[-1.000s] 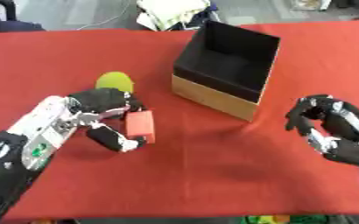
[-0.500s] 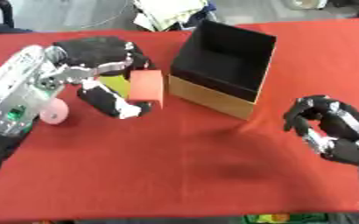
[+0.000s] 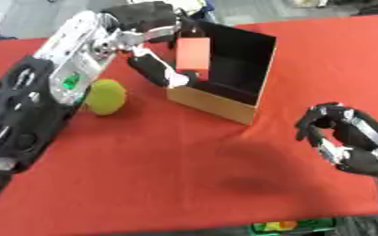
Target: Pick up objects on the table and place them in the box.
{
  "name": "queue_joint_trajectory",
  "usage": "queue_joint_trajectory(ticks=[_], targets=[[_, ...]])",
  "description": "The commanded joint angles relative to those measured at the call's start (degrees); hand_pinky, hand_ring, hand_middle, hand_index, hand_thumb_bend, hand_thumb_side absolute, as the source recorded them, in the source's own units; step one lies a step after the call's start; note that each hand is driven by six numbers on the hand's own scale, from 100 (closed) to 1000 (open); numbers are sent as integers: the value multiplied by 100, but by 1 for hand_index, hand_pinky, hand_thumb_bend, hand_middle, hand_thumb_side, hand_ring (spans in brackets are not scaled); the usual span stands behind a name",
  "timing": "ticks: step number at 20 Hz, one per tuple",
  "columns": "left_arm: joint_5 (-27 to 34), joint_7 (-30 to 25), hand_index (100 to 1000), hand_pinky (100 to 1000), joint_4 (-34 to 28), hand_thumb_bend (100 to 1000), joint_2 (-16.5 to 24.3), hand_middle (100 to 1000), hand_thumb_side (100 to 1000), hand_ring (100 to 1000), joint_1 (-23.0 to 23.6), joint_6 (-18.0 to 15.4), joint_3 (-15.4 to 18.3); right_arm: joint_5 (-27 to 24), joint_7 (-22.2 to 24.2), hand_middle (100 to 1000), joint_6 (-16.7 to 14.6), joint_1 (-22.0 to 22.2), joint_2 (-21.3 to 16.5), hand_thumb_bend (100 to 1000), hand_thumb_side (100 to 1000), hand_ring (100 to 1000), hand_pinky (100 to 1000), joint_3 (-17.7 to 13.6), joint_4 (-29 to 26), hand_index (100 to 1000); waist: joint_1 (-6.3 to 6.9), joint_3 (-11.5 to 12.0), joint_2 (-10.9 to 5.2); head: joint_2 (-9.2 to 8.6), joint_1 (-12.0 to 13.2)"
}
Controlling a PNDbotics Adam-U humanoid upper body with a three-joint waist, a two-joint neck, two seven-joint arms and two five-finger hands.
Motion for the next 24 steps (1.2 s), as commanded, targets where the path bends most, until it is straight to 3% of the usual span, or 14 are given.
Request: queue_joint_trajectory(ticks=[1,9,14,17,20,24], targets=[[-496,416,834,596,498,294,-369,505,482,528,-191,-120,272,-69,74,463,-5,-83,-49,100,469,496,521,50,-35,630,-8,-63,-60,29,68],[-1161,1150,868,643,1079,345,-759,587,548,588,-195,-284,531,-85,143,463,5,-130,-46,100,470,495,521,88,-36,629,39,-209,-3,23,110],[-1317,1453,908,701,1086,427,-789,748,608,668,-203,-282,563,-92,157,463,1,-146,-51,100,470,495,521,94,-37,630,43,-238,6,9,104],[-1350,1593,914,712,1035,437,-784,769,621,678,-202,-273,570,-96,164,463,-5,-148,-51,100,470,495,521,98,-38,630,35,-255,6,3,108],[-1258,1640,905,701,892,423,-694,739,587,660,-197,-283,552,-92,155,463,-9,-139,-48,100,470,495,522,81,-34,630,16,-214,1,1,100],[-823,1295,895,694,361,404,-135,715,569,649,-217,-385,466,-68,106,463,8,-98,-49,100,470,495,522,19,-15,630,8,-22,-41,19,-12]])
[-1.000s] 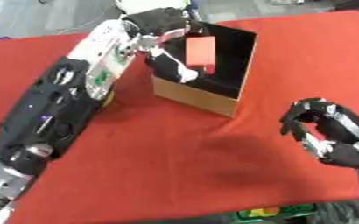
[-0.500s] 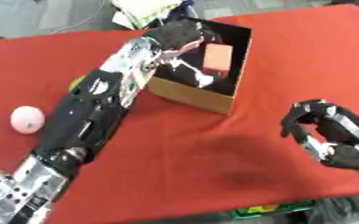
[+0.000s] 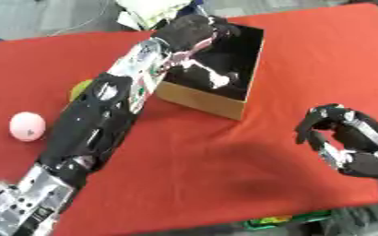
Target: Pick up objects on the table and place them in the box.
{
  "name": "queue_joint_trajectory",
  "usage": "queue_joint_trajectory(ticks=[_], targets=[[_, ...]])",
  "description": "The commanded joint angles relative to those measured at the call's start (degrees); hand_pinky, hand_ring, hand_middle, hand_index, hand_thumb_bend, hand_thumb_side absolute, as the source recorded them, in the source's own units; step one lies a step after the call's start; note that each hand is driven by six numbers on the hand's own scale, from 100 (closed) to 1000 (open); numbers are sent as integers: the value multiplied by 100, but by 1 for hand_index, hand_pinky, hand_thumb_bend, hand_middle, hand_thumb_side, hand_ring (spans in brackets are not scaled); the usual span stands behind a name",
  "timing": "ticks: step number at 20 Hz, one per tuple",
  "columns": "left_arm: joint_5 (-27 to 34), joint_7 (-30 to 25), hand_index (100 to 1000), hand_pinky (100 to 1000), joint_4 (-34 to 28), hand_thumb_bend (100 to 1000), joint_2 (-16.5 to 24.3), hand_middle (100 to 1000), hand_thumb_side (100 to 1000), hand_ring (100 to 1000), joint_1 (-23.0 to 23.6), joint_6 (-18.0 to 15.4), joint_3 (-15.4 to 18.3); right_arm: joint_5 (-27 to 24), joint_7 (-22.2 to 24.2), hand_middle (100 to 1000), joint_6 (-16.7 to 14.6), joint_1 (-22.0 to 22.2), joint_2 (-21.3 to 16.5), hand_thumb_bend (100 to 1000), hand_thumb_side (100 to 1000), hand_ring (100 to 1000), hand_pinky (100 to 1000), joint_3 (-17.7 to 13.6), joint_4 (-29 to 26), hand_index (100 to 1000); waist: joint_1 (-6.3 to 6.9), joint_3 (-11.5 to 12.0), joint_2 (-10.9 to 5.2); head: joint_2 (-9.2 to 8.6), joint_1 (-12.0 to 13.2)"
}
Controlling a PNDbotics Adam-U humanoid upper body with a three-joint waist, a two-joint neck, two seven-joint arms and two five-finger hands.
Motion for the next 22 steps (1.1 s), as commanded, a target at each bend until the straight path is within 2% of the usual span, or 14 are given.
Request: queue_joint_trajectory(ticks=[1,6,10,15,22], targets=[[416,-338,896,697,-556,433,610,719,558,654,-148,-50,-11,-17,-38,463,1,-7,-57,100,470,495,522,-65,-46,630,-43,86,-125,24,-103],[820,-1004,899,701,-1231,505,1645,731,545,664,57,202,143,23,-112,463,13,47,-71,100,470,495,522,-133,-34,630,-51,296,-170,29,-234],[729,-1214,898,692,-1236,498,2225,725,523,659,392,456,359,50,-147,463,12,78,-72,100,470,495,522,-163,-30,630,-62,387,-180,29,-295],[444,-1285,892,686,-760,504,2531,721,549,654,752,608,576,57,-170,463,13,91,-67,100,470,495,522,-178,-29,630,-76,447,-190,29,-271],[-7,-1331,883,682,-33,520,2620,715,575,648,1069,630,805,76,-181,463,7,109,-55,100,470,496,522,-195,-24,630,-96,501,-185,29,-282]])
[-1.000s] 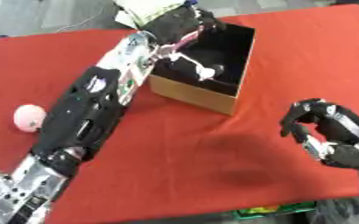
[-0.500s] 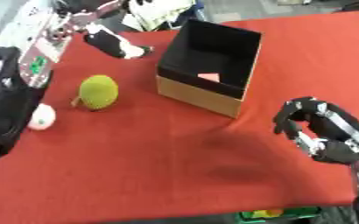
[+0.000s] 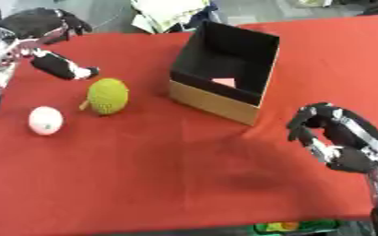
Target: Pick up objects on the table and place them in the box.
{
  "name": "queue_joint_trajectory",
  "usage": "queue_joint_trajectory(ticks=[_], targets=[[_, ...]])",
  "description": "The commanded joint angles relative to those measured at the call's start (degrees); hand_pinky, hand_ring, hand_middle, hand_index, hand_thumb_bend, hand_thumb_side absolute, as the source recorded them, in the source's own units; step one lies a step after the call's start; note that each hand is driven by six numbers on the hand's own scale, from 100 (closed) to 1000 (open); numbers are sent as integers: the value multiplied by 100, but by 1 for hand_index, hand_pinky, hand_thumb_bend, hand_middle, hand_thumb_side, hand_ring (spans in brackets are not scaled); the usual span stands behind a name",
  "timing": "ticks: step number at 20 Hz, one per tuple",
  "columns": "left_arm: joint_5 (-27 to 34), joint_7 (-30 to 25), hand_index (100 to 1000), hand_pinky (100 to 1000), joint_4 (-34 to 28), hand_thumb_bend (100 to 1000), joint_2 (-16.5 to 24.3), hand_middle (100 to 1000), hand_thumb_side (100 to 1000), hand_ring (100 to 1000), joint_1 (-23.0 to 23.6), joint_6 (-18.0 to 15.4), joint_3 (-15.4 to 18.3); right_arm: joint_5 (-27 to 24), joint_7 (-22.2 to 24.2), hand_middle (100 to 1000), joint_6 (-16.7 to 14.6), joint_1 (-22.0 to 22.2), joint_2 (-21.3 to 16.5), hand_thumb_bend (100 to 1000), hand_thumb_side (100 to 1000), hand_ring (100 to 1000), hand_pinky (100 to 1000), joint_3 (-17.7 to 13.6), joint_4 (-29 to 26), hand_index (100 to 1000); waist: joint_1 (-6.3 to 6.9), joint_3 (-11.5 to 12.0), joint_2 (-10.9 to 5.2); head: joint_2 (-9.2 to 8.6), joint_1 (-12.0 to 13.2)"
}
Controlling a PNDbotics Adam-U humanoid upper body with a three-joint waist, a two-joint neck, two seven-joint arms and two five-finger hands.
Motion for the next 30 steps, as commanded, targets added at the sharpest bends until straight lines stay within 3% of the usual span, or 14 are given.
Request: queue_joint_trajectory(ticks=[1,13,25,30], targets=[[-204,5,880,681,225,523,199,714,577,647,-33,1,154,16,-39,463,-1,-33,-54,100,470,496,522,-48,-59,630,0,3,-98,28,-10],[-525,-135,864,672,742,544,215,702,614,633,184,-216,179,34,-51,463,4,-28,-46,100,470,496,522,-65,-54,630,5,22,-88,28,-40],[23,-628,827,640,96,548,865,659,644,598,679,-546,-110,66,-74,463,5,-1,-85,100,470,496,522,-93,-52,630,37,154,-102,28,-114],[256,-729,776,612,-76,456,918,617,546,568,929,-534,-192,65,-67,463,-3,-9,-88,100,470,497,522,-86,-52,630,29,155,-93,28,-128]])
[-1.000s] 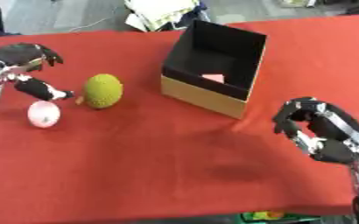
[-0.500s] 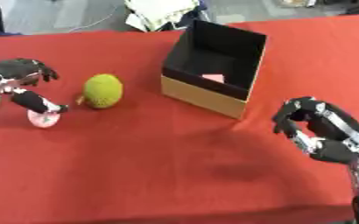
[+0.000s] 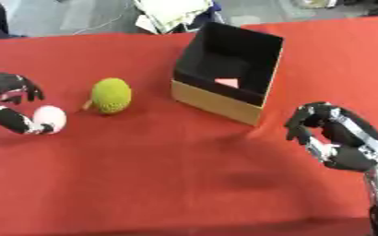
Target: Pick up objects on the table and place them in the box.
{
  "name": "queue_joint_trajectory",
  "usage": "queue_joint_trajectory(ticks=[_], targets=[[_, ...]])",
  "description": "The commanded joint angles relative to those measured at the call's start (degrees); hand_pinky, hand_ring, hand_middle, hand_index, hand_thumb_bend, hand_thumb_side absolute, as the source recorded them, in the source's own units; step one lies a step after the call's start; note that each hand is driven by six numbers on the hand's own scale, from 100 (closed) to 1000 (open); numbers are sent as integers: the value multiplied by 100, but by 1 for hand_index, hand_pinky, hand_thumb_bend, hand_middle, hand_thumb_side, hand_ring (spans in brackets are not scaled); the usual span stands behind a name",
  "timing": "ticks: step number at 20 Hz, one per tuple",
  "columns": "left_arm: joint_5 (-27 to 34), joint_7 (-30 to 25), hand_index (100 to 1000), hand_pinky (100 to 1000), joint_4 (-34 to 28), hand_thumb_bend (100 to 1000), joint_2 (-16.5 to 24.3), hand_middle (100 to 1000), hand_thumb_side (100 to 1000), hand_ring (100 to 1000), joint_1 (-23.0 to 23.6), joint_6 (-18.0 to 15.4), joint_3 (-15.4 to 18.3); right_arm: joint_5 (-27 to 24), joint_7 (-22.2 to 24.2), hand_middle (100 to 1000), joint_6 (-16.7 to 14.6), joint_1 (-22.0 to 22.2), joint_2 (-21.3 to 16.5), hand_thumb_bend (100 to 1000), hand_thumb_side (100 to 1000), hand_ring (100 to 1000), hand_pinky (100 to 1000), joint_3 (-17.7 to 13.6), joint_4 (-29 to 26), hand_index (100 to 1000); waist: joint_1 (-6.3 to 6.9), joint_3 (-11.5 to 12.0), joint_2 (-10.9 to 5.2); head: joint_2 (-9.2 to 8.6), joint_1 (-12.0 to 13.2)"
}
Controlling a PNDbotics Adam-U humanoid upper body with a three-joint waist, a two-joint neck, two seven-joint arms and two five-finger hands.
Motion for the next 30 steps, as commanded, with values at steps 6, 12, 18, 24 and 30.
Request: queue_joint_trajectory(ticks=[6,12,18,24,30], targets=[[185,353,733,575,-155,350,64,568,318,529,47,236,-5,6,-10,463,-24,-47,-81,100,470,497,522,-12,-45,630,-28,-49,-81,28,-14],[380,907,635,507,-169,134,-78,461,188,455,39,427,18,1,-12,463,-32,-51,-79,100,470,497,522,-13,-34,630,-39,-61,-84,28,-21],[864,1110,614,498,-531,100,-121,432,187,435,-149,533,92,-8,-8,463,-31,-48,-82,100,470,497,522,-12,-30,630,-38,-51,-90,28,-29],[1292,1048,615,501,-1114,100,-300,423,181,436,-842,659,88,-10,7,463,-26,-30,-76,100,470,497,521,0,-22,630,-29,-58,-108,28,-33],[1154,1061,615,502,-884,100,-1167,416,187,432,-1607,681,-61,-32,51,463,-41,-37,-54,100,470,498,521,47,-16,630,-61,-174,-100,28,12]])
